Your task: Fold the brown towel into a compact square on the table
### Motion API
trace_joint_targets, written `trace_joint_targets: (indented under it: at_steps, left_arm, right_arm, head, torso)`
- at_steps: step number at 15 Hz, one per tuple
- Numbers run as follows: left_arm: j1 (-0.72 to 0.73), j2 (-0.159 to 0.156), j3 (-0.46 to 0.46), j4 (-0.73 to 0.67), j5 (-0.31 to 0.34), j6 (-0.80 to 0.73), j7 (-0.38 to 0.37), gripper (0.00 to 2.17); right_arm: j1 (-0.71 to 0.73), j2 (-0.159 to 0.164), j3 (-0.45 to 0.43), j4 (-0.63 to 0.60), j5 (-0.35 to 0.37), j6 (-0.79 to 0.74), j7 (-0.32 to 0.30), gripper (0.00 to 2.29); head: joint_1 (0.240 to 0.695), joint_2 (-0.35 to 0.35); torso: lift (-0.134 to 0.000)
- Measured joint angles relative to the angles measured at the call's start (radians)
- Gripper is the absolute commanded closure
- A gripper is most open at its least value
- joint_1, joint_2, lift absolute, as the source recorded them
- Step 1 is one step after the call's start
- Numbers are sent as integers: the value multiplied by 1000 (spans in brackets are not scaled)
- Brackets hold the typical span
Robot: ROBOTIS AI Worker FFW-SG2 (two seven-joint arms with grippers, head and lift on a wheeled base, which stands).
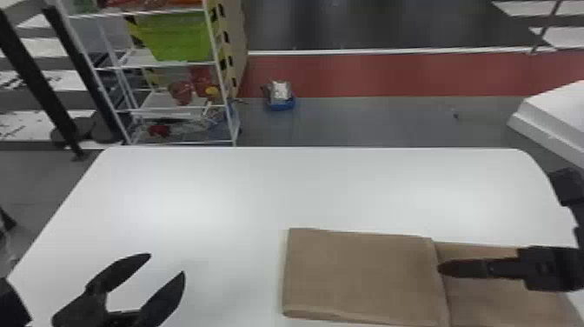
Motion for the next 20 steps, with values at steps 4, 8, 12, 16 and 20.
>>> trace_joint_targets:
  at_steps: [4, 8, 12, 16, 20]
  left_arm:
    - [0, 0, 2, 0, 2, -1, 0, 73]
    - [0, 0, 3, 1, 2, -2, 0, 73]
    - [0, 0, 7, 1, 5, -3, -3, 73]
    - [0, 0, 7, 4, 5, -3, -3, 73]
    - [0, 0, 7, 4, 5, -3, -3, 73]
  right_arm:
    - [-7, -8, 38, 24, 33, 0, 0, 404]
    - [-45, -10, 113, 115, 83, 0, 0, 407]
    - [-89, 0, 157, 164, 99, 0, 0, 552]
    - [-117, 2, 186, 197, 114, 0, 0, 589]
    - [-133, 6, 201, 212, 122, 0, 0, 593]
  head:
    - [695, 66]
    - [695, 72]
    - [695, 91]
    - [695, 96]
    - [695, 99]
  torso:
    - [-124]
    - [-124]
    - [-124]
    - [-124]
    - [-124]
